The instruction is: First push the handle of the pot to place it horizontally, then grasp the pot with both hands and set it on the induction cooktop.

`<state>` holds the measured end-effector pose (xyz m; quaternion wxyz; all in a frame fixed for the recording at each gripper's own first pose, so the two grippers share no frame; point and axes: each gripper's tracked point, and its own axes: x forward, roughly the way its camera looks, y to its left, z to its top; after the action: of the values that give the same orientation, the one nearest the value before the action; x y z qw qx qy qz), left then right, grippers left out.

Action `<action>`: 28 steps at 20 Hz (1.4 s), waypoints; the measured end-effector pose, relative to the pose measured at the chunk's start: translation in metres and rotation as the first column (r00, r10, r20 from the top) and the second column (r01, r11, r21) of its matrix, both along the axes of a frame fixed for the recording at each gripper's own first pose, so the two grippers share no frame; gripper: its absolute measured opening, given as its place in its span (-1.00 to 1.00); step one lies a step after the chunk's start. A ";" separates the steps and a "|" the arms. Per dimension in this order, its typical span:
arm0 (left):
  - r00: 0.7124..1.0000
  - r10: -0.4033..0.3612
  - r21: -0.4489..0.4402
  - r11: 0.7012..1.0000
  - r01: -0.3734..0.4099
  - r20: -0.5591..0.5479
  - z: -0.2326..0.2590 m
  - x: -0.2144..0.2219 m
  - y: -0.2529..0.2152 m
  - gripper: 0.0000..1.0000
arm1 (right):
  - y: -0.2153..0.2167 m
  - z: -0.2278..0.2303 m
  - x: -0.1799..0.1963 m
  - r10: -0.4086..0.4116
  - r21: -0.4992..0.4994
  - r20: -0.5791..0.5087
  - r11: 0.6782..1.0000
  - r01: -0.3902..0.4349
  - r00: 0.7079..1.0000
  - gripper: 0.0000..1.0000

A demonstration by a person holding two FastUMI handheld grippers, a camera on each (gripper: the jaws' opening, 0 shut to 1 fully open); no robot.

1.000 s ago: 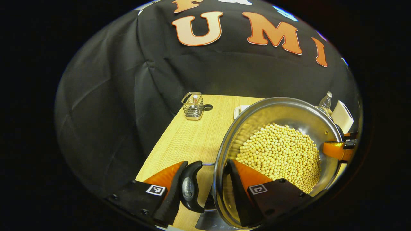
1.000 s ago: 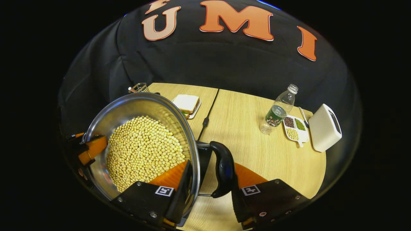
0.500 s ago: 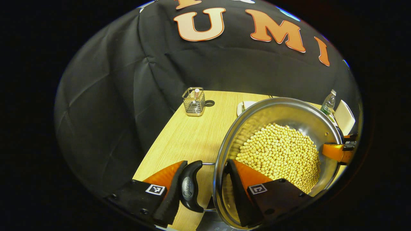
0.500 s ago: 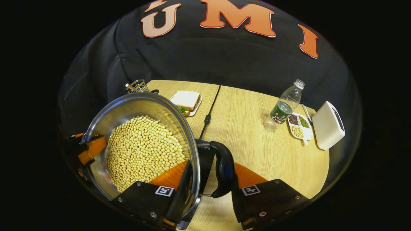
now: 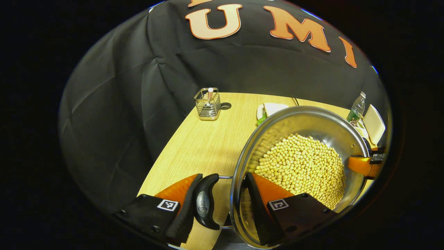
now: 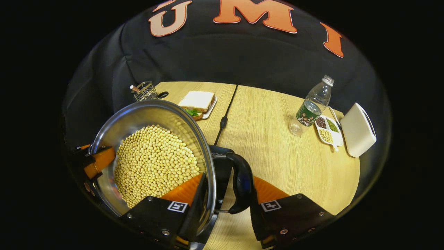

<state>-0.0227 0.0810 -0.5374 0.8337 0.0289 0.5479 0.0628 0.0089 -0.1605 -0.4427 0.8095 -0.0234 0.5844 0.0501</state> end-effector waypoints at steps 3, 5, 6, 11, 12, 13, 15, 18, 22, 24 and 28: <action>1.000 0.000 0.001 1.000 0.000 -0.008 -0.006 0.003 -0.002 0.59 | -0.001 0.003 0.000 -0.008 0.001 -0.006 1.000 0.008 1.000 0.24; 1.000 -0.002 0.000 1.000 0.002 -0.015 -0.002 0.007 -0.001 0.55 | -0.001 0.004 -0.001 -0.010 0.000 -0.013 1.000 0.010 1.000 0.24; 1.000 -0.002 0.001 1.000 0.002 -0.019 -0.001 0.010 -0.001 0.55 | 0.000 0.003 0.000 -0.008 0.001 -0.012 1.000 0.008 1.000 0.24; 1.000 -0.004 0.000 1.000 0.004 -0.017 0.004 0.013 0.001 0.55 | 0.001 0.004 -0.001 -0.008 0.008 -0.007 1.000 0.008 1.000 0.24; 1.000 -0.005 -0.002 1.000 0.005 -0.018 0.003 0.014 0.002 0.59 | 0.000 0.004 0.001 -0.013 0.011 -0.007 1.000 0.013 1.000 0.24; 1.000 -0.006 -0.002 1.000 0.006 -0.017 0.000 0.016 0.002 0.55 | 0.000 0.005 0.002 -0.015 0.014 -0.007 1.000 0.015 1.000 0.24; 1.000 -0.008 -0.003 1.000 0.008 -0.015 0.004 0.019 0.004 0.55 | -0.003 0.010 0.004 -0.012 0.012 -0.004 1.000 0.012 1.000 0.25; 1.000 0.004 -0.005 1.000 -0.004 -0.020 -0.004 0.019 0.003 0.63 | -0.001 0.013 0.008 0.011 -0.007 0.017 1.000 -0.011 1.000 0.36; 0.998 0.013 0.013 1.000 -0.014 0.054 0.011 0.010 0.001 0.73 | 0.005 0.030 0.005 0.029 0.027 0.054 0.999 -0.030 0.998 0.55; 0.990 0.000 0.043 0.999 -0.006 0.139 0.042 0.017 -0.007 0.70 | 0.005 0.055 0.010 0.028 0.049 0.116 0.998 -0.034 0.993 0.64; 0.943 -0.047 0.104 0.994 0.014 0.331 0.110 0.051 -0.012 0.68 | -0.002 0.123 0.017 0.027 0.068 0.260 0.997 -0.046 0.965 0.69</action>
<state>0.0279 0.0695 -0.4271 0.9125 0.0682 0.3950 0.0812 0.0258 -0.1623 -0.3200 0.8782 -0.0108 0.4710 0.0827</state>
